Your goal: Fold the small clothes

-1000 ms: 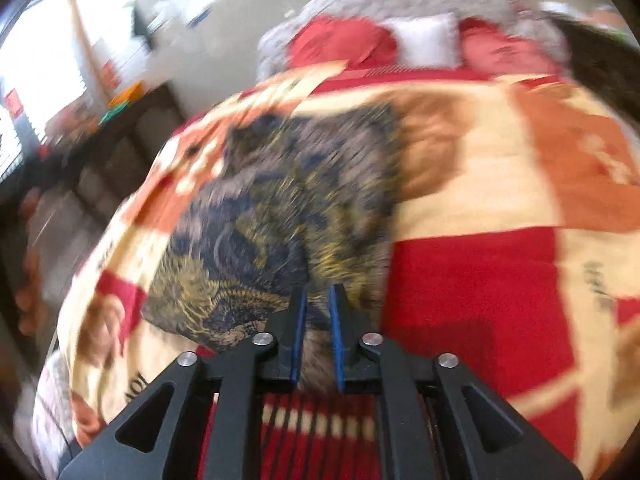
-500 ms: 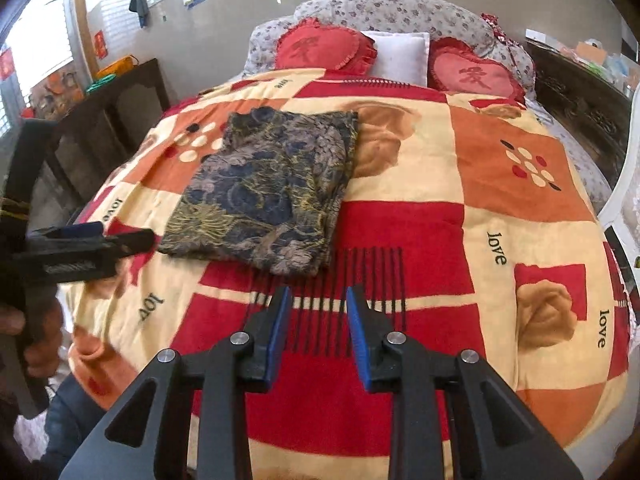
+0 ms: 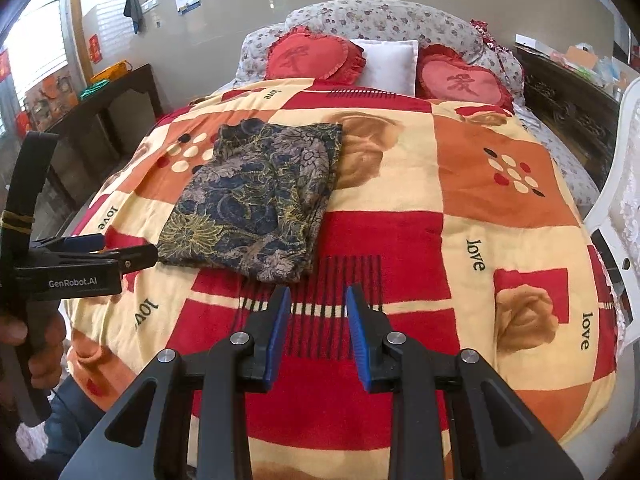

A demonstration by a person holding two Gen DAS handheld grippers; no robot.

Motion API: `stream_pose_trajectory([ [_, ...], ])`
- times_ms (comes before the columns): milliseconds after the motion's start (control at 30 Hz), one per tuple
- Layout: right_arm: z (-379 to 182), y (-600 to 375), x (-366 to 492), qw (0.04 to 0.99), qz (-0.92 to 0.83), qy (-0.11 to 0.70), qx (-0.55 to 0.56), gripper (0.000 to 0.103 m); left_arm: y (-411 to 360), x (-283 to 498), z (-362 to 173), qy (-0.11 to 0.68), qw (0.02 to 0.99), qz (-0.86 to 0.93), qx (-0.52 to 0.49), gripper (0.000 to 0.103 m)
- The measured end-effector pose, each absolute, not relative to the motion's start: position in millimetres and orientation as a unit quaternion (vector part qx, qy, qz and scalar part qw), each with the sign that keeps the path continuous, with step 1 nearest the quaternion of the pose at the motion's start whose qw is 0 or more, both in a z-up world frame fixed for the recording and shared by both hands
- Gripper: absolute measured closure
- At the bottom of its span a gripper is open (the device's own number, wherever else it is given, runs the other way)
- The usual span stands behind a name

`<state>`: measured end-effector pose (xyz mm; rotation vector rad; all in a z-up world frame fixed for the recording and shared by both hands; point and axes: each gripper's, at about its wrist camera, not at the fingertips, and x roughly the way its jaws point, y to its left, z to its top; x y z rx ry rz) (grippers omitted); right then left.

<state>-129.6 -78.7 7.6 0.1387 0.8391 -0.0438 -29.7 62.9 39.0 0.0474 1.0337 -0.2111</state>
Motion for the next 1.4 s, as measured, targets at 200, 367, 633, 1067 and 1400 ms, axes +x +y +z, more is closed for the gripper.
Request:
stream_pose_trajectory([
  [200, 7, -80, -127, 0.906, -0.019, 0.415, 0.082, 0.054, 62, -27, 35, 0.5, 0.86, -0.097, 0.025, 0.0],
  [367, 4, -77, -123, 0.9, -0.011, 0.427, 0.086, 0.054, 64, -25, 33, 0.503, 0.859, -0.095, 0.024, 0.0],
  [633, 4, -71, -120, 0.902, -0.011, 0.427, 0.068, 0.054, 60, -25, 27, 0.512, 0.852, -0.101, 0.033, 0.0],
  [1067, 24, -77, -113, 0.906, -0.037, 0.416, 0.075, 0.054, 82, -47, 39, 0.513, 0.852, -0.105, 0.009, 0.0],
  [1400, 36, -60, -126, 0.911, -0.018, 0.407, 0.066, 0.054, 83, -59, 51, 0.503, 0.856, -0.121, 0.001, 0.0],
])
